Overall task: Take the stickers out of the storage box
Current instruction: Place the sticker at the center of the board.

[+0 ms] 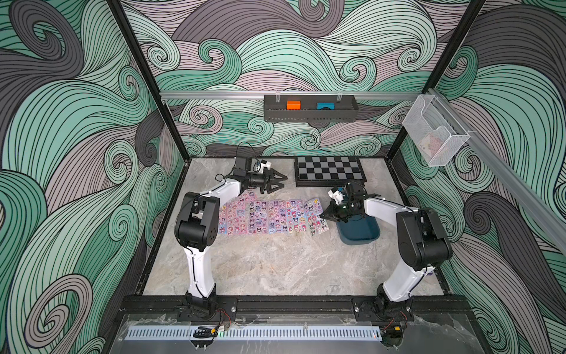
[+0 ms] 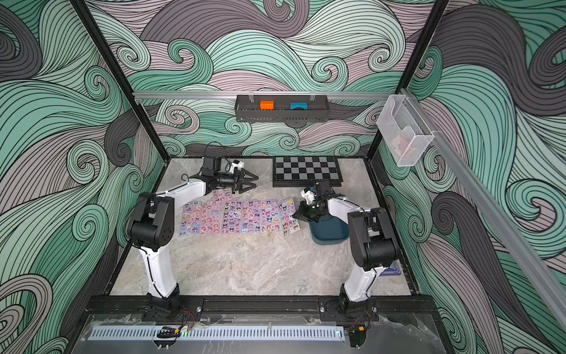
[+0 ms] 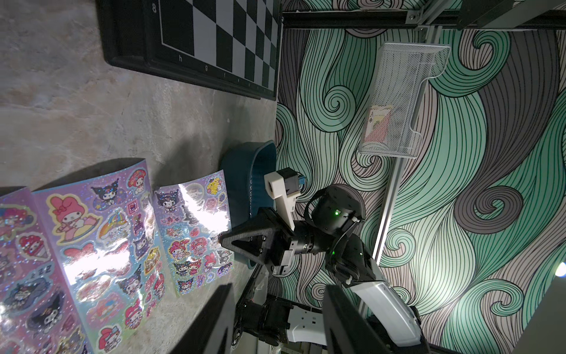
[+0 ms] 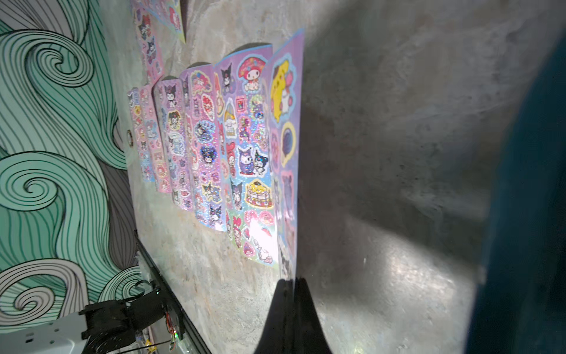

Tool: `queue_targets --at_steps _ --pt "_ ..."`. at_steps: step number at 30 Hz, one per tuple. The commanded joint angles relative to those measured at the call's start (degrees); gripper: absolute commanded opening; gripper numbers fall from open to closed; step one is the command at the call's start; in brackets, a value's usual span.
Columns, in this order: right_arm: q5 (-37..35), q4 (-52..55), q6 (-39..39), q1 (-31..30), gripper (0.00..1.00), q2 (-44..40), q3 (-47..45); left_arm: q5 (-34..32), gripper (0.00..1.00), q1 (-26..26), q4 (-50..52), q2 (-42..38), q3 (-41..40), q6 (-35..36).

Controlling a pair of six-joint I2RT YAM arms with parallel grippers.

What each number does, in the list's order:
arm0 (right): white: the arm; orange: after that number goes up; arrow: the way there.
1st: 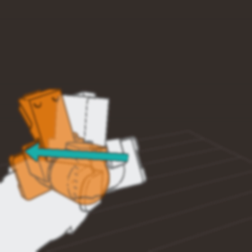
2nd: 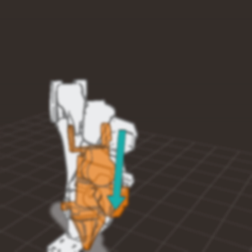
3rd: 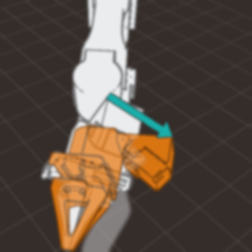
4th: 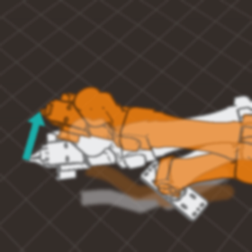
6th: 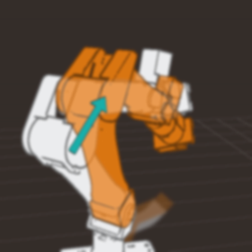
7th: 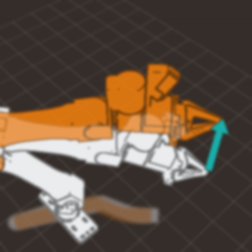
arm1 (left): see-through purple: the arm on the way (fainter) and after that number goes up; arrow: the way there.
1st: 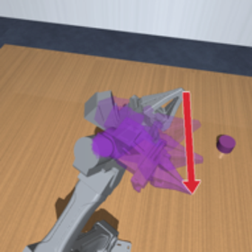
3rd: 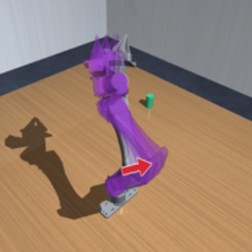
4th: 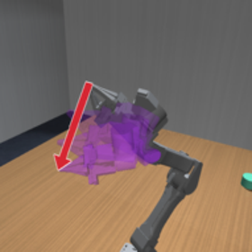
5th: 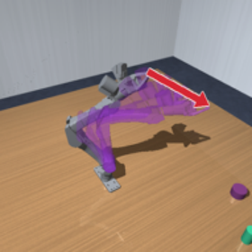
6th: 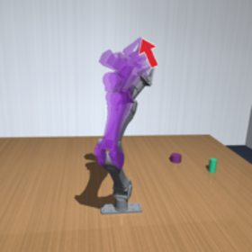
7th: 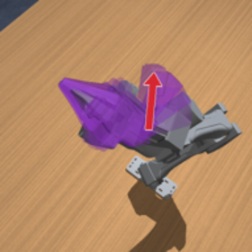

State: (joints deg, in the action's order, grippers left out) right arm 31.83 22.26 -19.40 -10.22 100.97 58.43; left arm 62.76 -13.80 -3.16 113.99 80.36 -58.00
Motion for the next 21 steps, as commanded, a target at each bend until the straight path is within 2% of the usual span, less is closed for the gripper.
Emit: queue_targets --at_steps 1,8,11,13,16,19,21 --pt "-6.65 4.48 3.32 -0.10 0.02 0.86 1.96 0.44 0.51 -0.17 0.63 -1.94 0.85 1.57" --pt "-11.83 4.70 2.67 -1.37 0.06 -0.12 2.20 0.40 0.51 -0.17 0.85 -1.61 1.12 1.74" --pt "-13.36 4.71 2.44 -2.44 0.18 -0.62 2.51 0.27 0.51 -0.08 2.00 -1.55 1.42 2.79" --pt "-14.16 4.71 2.22 -2.81 0.20 -1.45 2.46 -0.27 0.51 0.17 3.93 -1.82 1.71 4.43" --pt "-15.52 4.72 2.28 -2.97 0.29 -3.41 1.90 -3.25 0.51 1.19 9.46 -3.54 1.88 9.38" --pt "-16.73 4.74 2.63 -2.88 0.30 -6.59 1.16 -8.19 0.51 2.64 18.97 -6.01 3.07 17.34" --pt "-17.45 4.81 2.92 -2.94 0.35 -9.04 0.68 -11.50 0.52 3.65 25.16 -7.16 4.25 22.52"
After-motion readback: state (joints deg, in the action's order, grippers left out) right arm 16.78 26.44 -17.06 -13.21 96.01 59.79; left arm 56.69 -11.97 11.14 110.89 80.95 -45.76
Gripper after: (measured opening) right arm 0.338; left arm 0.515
